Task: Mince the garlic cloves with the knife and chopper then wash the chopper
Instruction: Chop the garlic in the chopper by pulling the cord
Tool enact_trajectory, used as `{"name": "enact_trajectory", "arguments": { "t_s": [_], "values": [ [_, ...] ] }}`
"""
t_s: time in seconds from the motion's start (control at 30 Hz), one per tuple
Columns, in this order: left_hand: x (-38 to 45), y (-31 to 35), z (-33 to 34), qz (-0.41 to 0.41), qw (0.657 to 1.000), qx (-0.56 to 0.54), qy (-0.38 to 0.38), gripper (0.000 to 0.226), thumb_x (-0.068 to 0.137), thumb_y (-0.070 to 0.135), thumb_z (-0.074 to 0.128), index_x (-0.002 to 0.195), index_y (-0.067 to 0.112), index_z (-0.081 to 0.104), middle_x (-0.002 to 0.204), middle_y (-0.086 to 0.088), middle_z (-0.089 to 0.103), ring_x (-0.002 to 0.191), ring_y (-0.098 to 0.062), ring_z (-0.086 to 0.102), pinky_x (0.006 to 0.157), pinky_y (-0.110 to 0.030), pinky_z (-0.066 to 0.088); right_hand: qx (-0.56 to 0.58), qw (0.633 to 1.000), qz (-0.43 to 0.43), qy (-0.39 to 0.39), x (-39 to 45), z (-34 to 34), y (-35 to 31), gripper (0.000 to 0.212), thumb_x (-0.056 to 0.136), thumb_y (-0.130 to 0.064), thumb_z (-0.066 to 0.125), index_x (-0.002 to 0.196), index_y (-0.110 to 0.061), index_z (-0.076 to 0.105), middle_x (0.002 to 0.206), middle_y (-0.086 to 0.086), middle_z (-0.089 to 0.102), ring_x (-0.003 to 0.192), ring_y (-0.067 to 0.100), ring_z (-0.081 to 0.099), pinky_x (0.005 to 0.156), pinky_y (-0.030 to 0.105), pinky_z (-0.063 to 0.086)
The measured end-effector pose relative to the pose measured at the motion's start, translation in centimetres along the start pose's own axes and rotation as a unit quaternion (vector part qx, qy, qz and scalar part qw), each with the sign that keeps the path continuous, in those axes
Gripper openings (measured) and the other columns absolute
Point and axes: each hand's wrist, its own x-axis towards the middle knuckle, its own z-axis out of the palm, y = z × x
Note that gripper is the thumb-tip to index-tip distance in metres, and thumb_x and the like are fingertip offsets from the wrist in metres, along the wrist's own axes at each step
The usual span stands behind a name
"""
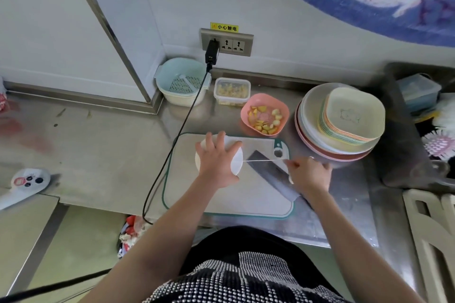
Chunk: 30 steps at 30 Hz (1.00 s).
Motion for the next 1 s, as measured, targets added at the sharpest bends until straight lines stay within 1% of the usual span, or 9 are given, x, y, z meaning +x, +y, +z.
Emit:
{"name": "enact_trajectory", "arguments": {
  "t_s": [0.07, 0.13, 0.27, 0.47, 0.6, 0.7, 0.77, 0.9, 1.0],
  "values": [
    [0.0, -0.2, 0.0, -0.003, 1.0, -0.003, -0.001, 0.09, 0.063, 0.054, 0.072, 0.138, 0.043, 0.024, 0.15, -0.008, 0.007, 0.138, -0.044, 0.004, 0.104, -0.057, 0.018, 0.026, 0.979, -0.158, -0.127, -2.0, 0.9, -5.4, 0.046, 0.096, -0.049, 0.041, 0.071, -0.019, 0.065, 0.07, -0.004, 0.063, 0.082, 0.019, 0.057, 0.091, 0.035, 0.035],
    [-0.1, -0.7, 0.0, -0.015, 1.0, -0.015, 0.004, 0.087, 0.063, 0.056, 0.071, 0.137, 0.044, 0.025, 0.151, -0.008, 0.007, 0.139, -0.043, 0.003, 0.103, -0.058, 0.018, 0.011, 0.969, -0.223, -0.108, -2.5, 1.4, -8.1, 0.045, 0.097, -0.048, 0.039, 0.069, -0.021, 0.06, 0.072, -0.002, 0.064, 0.081, 0.02, 0.056, 0.092, 0.035, 0.032],
    [-0.7, -1.0, 0.1, 0.006, 1.0, 0.013, 0.015, 0.09, 0.061, 0.048, 0.073, 0.136, 0.044, 0.025, 0.149, -0.007, 0.009, 0.136, -0.042, 0.007, 0.103, -0.056, 0.018, -0.027, 0.994, -0.082, -0.06, 0.1, 1.5, -3.8, 0.052, 0.097, -0.052, 0.032, 0.068, -0.023, 0.063, 0.079, -0.002, 0.068, 0.088, 0.02, 0.062, 0.087, 0.035, 0.03],
    [-0.2, -1.1, -0.1, -0.019, 1.0, -0.001, 0.007, 0.091, 0.058, 0.05, 0.075, 0.134, 0.043, 0.026, 0.147, -0.006, 0.01, 0.136, -0.042, 0.008, 0.102, -0.056, 0.019, -0.004, 0.985, 0.17, -0.022, 0.9, 1.4, 4.1, 0.05, 0.098, -0.05, 0.032, 0.091, -0.019, 0.07, 0.098, 0.006, 0.071, 0.1, 0.024, 0.062, 0.105, 0.039, 0.028],
    [-0.1, -0.8, 0.1, -0.012, 1.0, 0.003, 0.016, 0.091, 0.058, 0.048, 0.075, 0.134, 0.043, 0.026, 0.148, -0.006, 0.009, 0.136, -0.043, 0.008, 0.102, -0.057, 0.019, -0.042, 0.999, -0.022, -0.011, 0.1, 0.9, -1.6, 0.05, 0.099, -0.048, 0.03, 0.081, -0.022, 0.068, 0.091, 0.001, 0.07, 0.086, 0.021, 0.059, 0.085, 0.034, 0.027],
    [0.0, -0.7, -0.2, 0.001, 1.0, 0.02, 0.004, 0.09, 0.059, 0.046, 0.074, 0.135, 0.043, 0.025, 0.148, -0.007, 0.009, 0.135, -0.043, 0.008, 0.101, -0.056, 0.021, -0.032, 0.988, -0.154, 0.007, -1.4, 0.9, -6.1, 0.044, 0.098, -0.047, 0.034, 0.074, -0.023, 0.062, 0.085, 0.001, 0.07, 0.084, 0.022, 0.06, 0.09, 0.035, 0.026],
    [-0.3, -0.6, -0.7, 0.0, 0.999, 0.023, 0.037, 0.089, 0.057, 0.046, 0.074, 0.134, 0.043, 0.03, 0.147, -0.007, 0.014, 0.133, -0.043, 0.015, 0.098, -0.055, 0.024, -0.018, 0.984, -0.175, 0.013, -1.8, 1.1, -7.1, 0.045, 0.098, -0.048, 0.036, 0.071, -0.021, 0.059, 0.079, 0.002, 0.069, 0.083, 0.025, 0.061, 0.1, 0.036, 0.026],
    [-1.1, -0.9, -0.6, 0.001, 0.979, -0.003, 0.202, 0.078, 0.049, 0.045, 0.065, 0.125, 0.036, 0.05, 0.136, -0.014, 0.038, 0.12, -0.045, 0.038, 0.09, -0.055, 0.032, -0.008, 0.972, -0.202, 0.12, -2.0, 1.6, -6.7, 0.05, 0.092, -0.047, 0.04, 0.057, -0.017, 0.058, 0.051, 0.0, 0.058, 0.053, 0.026, 0.056, 0.079, 0.036, 0.037],
    [-1.4, -1.4, 0.7, 0.01, 0.987, 0.013, 0.158, 0.094, 0.039, 0.049, 0.076, 0.127, 0.035, 0.046, 0.137, -0.014, 0.033, 0.121, -0.043, 0.034, 0.087, -0.056, 0.034, 0.005, 0.974, -0.218, 0.057, -2.1, 2.4, -6.3, 0.046, 0.094, -0.046, 0.048, 0.056, -0.019, 0.047, 0.058, 0.003, 0.06, 0.059, 0.028, 0.058, 0.09, 0.04, 0.035]
  ]
}}
